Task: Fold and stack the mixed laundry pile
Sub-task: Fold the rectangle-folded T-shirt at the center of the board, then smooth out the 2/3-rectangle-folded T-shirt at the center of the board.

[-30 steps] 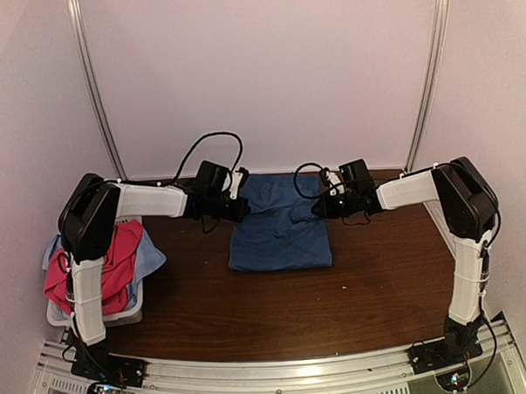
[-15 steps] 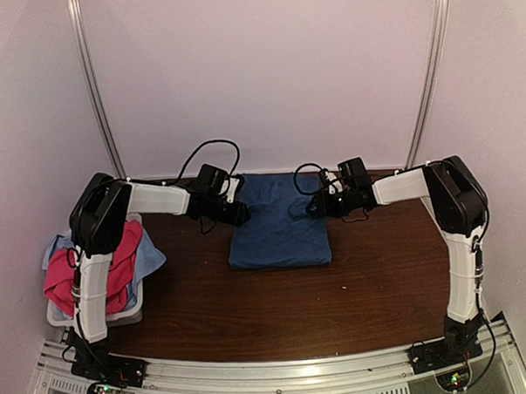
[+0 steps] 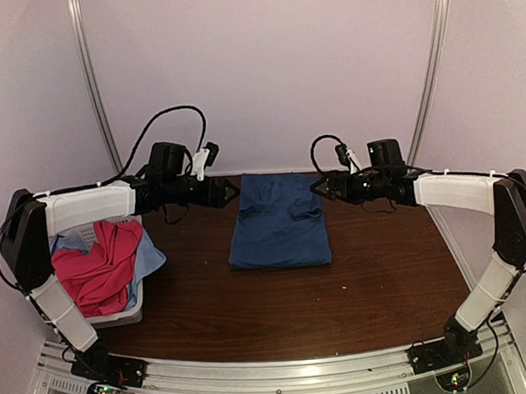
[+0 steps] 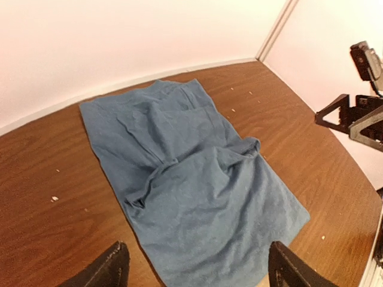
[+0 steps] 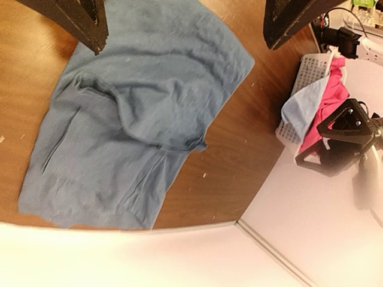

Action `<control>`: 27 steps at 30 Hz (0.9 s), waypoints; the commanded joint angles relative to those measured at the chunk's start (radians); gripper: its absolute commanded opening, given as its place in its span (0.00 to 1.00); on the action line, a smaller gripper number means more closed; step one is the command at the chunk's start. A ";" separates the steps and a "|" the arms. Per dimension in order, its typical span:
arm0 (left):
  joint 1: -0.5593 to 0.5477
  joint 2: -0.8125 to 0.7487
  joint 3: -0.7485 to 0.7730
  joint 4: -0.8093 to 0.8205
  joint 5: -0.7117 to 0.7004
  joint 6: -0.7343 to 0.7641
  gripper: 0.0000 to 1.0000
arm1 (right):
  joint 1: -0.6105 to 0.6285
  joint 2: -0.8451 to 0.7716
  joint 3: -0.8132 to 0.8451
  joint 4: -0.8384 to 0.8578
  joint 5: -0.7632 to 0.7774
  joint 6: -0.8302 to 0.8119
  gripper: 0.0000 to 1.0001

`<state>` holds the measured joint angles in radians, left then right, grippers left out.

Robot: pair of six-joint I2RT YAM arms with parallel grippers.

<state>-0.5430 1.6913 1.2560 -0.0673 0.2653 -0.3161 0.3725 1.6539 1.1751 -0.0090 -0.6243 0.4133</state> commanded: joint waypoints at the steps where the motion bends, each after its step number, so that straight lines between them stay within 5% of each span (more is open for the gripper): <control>1: -0.092 -0.022 -0.157 0.096 0.105 -0.065 0.82 | 0.130 -0.019 -0.202 0.126 -0.056 0.155 0.90; 12: -0.206 0.127 -0.304 0.464 0.214 -0.291 0.83 | 0.263 0.142 -0.325 0.563 -0.020 0.439 0.89; 18: -0.161 0.246 -0.307 0.542 0.224 -0.335 0.82 | 0.242 0.272 -0.352 0.652 -0.032 0.473 0.86; 27: -0.130 0.247 -0.529 0.681 0.209 -0.389 0.81 | 0.183 0.273 -0.581 0.741 -0.008 0.501 0.81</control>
<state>-0.6758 1.9594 0.8303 0.5636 0.4877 -0.6632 0.5739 1.9236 0.7067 0.7486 -0.6674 0.8810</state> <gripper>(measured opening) 0.812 0.818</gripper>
